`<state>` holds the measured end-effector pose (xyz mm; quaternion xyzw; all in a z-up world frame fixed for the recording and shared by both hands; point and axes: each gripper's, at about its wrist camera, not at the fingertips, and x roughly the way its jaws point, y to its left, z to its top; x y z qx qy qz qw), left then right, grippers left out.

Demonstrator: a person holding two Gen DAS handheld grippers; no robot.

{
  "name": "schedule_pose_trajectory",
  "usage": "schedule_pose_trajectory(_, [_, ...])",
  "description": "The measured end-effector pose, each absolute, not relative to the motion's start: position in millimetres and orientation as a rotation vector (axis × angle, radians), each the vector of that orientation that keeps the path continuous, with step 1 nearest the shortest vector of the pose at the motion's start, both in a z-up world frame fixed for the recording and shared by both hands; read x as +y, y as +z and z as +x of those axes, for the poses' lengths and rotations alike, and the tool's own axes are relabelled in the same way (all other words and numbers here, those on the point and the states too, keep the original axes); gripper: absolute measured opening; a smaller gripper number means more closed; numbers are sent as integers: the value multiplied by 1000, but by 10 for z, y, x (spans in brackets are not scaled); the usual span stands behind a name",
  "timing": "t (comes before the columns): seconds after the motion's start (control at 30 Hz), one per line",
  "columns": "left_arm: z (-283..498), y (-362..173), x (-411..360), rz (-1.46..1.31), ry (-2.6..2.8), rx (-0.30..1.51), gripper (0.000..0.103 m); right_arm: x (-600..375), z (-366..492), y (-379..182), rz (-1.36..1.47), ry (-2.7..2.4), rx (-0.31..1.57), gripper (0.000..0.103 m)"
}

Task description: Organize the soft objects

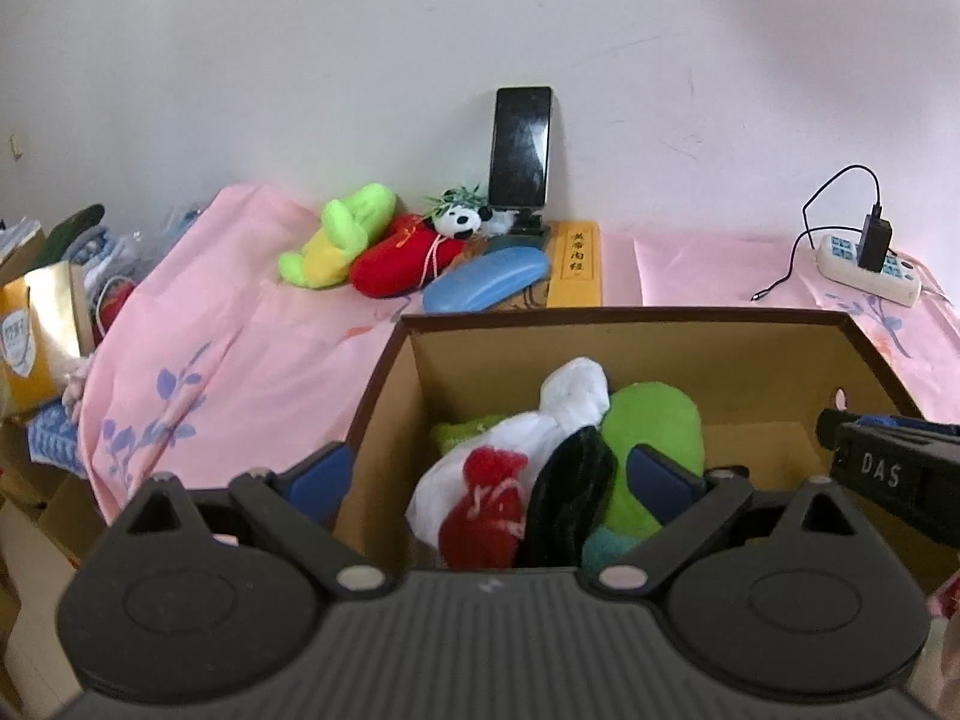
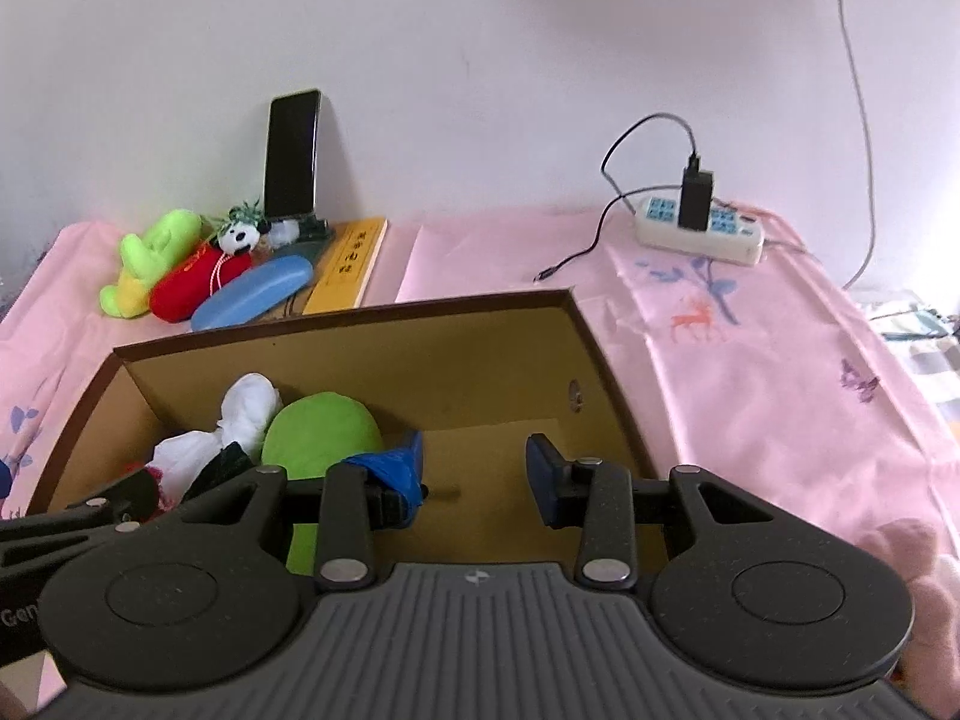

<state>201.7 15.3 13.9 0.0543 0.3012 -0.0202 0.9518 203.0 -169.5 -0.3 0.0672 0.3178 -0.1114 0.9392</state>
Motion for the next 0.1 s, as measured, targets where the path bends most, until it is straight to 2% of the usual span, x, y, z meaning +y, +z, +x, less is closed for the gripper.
schedule_pose_trajectory(0.1, [1876, 178, 121, 140, -21, 588, 98, -1700, 1920, 59, 114, -231, 621, 21])
